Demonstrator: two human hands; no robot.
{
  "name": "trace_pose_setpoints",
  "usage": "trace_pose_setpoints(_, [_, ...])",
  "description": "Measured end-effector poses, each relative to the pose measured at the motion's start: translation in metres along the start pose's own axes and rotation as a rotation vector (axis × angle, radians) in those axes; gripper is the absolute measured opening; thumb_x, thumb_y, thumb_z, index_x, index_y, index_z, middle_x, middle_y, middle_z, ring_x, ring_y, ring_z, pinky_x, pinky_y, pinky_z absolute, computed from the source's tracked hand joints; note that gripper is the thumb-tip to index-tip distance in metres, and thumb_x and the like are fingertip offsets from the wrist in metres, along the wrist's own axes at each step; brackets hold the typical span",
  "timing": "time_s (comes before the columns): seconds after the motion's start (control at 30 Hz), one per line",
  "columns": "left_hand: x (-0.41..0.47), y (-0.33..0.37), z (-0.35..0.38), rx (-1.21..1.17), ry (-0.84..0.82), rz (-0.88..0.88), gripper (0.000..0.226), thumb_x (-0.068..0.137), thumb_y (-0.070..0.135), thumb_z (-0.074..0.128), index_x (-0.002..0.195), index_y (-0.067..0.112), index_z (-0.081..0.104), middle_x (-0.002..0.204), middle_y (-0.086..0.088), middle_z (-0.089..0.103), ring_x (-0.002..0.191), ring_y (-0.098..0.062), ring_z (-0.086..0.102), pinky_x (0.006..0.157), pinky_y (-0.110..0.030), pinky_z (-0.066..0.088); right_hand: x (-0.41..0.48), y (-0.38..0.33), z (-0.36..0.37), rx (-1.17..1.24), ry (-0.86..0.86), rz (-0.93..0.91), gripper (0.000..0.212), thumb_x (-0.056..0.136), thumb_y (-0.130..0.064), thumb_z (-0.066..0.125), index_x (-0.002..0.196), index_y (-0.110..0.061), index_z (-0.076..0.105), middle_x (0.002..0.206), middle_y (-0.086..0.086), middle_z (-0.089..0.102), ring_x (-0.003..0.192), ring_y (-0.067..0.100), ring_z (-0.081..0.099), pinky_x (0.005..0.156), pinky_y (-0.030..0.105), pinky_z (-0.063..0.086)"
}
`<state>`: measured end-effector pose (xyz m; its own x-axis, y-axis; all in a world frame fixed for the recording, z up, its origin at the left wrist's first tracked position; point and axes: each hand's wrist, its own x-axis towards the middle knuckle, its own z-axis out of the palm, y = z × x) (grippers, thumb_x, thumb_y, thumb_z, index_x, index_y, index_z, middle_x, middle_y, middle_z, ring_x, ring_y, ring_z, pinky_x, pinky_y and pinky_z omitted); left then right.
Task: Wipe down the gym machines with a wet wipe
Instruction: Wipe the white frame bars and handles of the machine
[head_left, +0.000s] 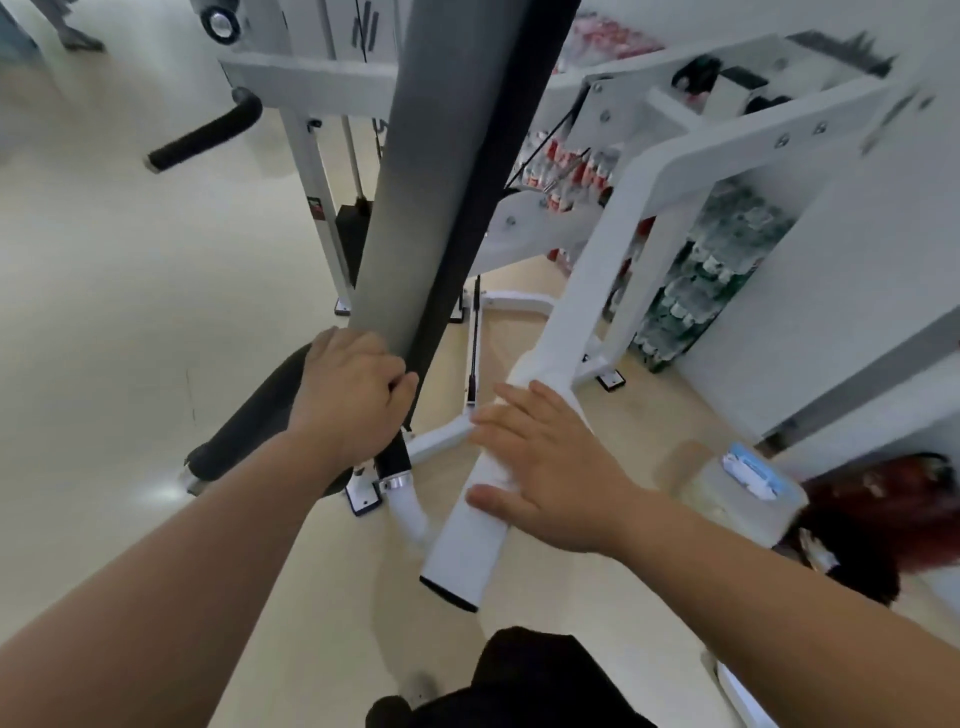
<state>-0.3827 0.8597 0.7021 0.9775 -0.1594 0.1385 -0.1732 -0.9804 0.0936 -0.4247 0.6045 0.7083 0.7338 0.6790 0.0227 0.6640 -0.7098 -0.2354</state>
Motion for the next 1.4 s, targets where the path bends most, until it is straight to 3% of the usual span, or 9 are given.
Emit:
trace_pose_setpoints(0.1, [-0.002, 0.000, 0.000, -0.013, 0.058, 0.047, 0.033, 0.098, 0.034, 0.046, 0.076, 0.020, 0.067, 0.081, 0.005, 0.048, 0.094, -0.028, 0.051, 0.102, -0.050, 0.038, -0.004, 0.003, 0.000, -0.016, -0.028, -0.065, 0.070, 0.097, -0.073, 0.027, 0.144, -0.027, 0.052, 0.150, -0.008, 0.047, 0.154, 0.017, 0.019, 0.127, 0.036, 0.000])
trace_pose_setpoints(0.23, [-0.010, -0.006, 0.003, -0.005, 0.069, 0.103, 0.039, 0.098, 0.038, 0.033, 0.086, 0.020, 0.066, 0.096, 0.004, 0.055, 0.108, -0.028, 0.050, 0.107, -0.053, 0.035, 0.034, 0.051, -0.018, -0.046, -0.021, 0.121, 0.095, 0.088, -0.082, -0.002, 0.144, -0.029, 0.052, 0.157, -0.004, 0.042, 0.155, 0.018, 0.015, 0.127, 0.041, -0.001])
trace_pose_setpoints(0.37, [-0.017, -0.014, 0.004, 0.053, 0.042, 0.172, 0.041, 0.099, 0.045, 0.030, 0.093, 0.025, 0.065, 0.108, 0.007, 0.055, 0.118, -0.026, 0.045, 0.109, -0.054, 0.032, 0.053, 0.065, -0.024, -0.070, 0.013, 0.215, 0.086, 0.088, -0.075, 0.007, 0.134, -0.025, 0.059, 0.152, -0.004, 0.047, 0.155, 0.018, 0.013, 0.127, 0.043, 0.000])
trace_pose_setpoints(0.63, [0.025, -0.022, -0.022, 0.172, -0.181, 0.283, 0.045, 0.093, 0.059, 0.031, 0.069, 0.027, 0.052, 0.078, 0.011, 0.051, 0.086, -0.014, 0.047, 0.087, -0.037, 0.045, 0.001, -0.012, 0.002, -0.062, -0.002, 0.032, 0.067, 0.094, -0.078, 0.026, 0.118, -0.027, 0.062, 0.128, -0.008, 0.057, 0.150, 0.019, 0.026, 0.127, 0.039, 0.004])
trace_pose_setpoints(0.9, [0.050, -0.043, -0.014, 0.073, -0.208, 0.497, 0.044, 0.094, 0.062, 0.031, 0.078, 0.027, 0.053, 0.080, 0.007, 0.050, 0.081, -0.018, 0.048, 0.072, -0.036, 0.044, 0.051, -0.004, -0.014, -0.168, -0.090, 0.472, 0.098, 0.082, -0.089, -0.002, 0.110, -0.023, 0.065, 0.136, -0.005, 0.057, 0.155, 0.016, 0.011, 0.126, 0.037, -0.003])
trace_pose_setpoints(1.07, [0.050, -0.050, -0.010, -0.026, -0.109, 0.507, 0.047, 0.093, 0.063, 0.028, 0.074, 0.023, 0.042, 0.074, 0.002, 0.047, 0.073, -0.020, 0.047, 0.063, -0.035, 0.038, 0.014, -0.072, 0.000, -0.148, -0.172, 0.433, 0.074, 0.091, -0.083, 0.026, 0.106, -0.024, 0.068, 0.119, -0.009, 0.061, 0.156, 0.017, 0.013, 0.128, 0.044, 0.002])
trace_pose_setpoints(1.2, [0.046, -0.054, -0.008, -0.047, -0.035, 0.538, 0.049, 0.094, 0.061, 0.027, 0.080, 0.021, 0.052, 0.072, 0.001, 0.048, 0.069, -0.021, 0.047, 0.062, -0.034, 0.037, -0.015, -0.122, 0.007, -0.131, -0.202, 0.341, 0.073, 0.094, -0.074, 0.040, 0.133, -0.016, 0.062, 0.130, -0.004, 0.059, 0.156, 0.020, 0.016, 0.128, 0.048, 0.008])
trace_pose_setpoints(1.3, [0.044, -0.056, -0.008, -0.043, -0.007, 0.560, 0.049, 0.096, 0.061, 0.029, 0.082, 0.020, 0.054, 0.070, 0.001, 0.046, 0.067, -0.019, 0.045, 0.061, -0.034, 0.036, -0.002, -0.114, 0.000, -0.198, -0.283, 0.358, 0.082, 0.096, -0.076, 0.031, 0.149, -0.017, 0.050, 0.139, -0.002, 0.057, 0.157, 0.021, 0.013, 0.127, 0.050, 0.010])
trace_pose_setpoints(1.4, [0.044, -0.058, -0.009, -0.056, -0.007, 0.561, 0.050, 0.096, 0.061, 0.030, 0.085, 0.020, 0.056, 0.070, 0.001, 0.044, 0.066, -0.020, 0.044, 0.061, -0.034, 0.036, 0.034, -0.084, -0.014, -0.296, -0.416, 0.453, 0.104, 0.088, -0.086, 0.001, 0.140, -0.019, 0.061, 0.138, -0.004, 0.058, 0.157, 0.020, 0.012, 0.128, 0.045, 0.003])
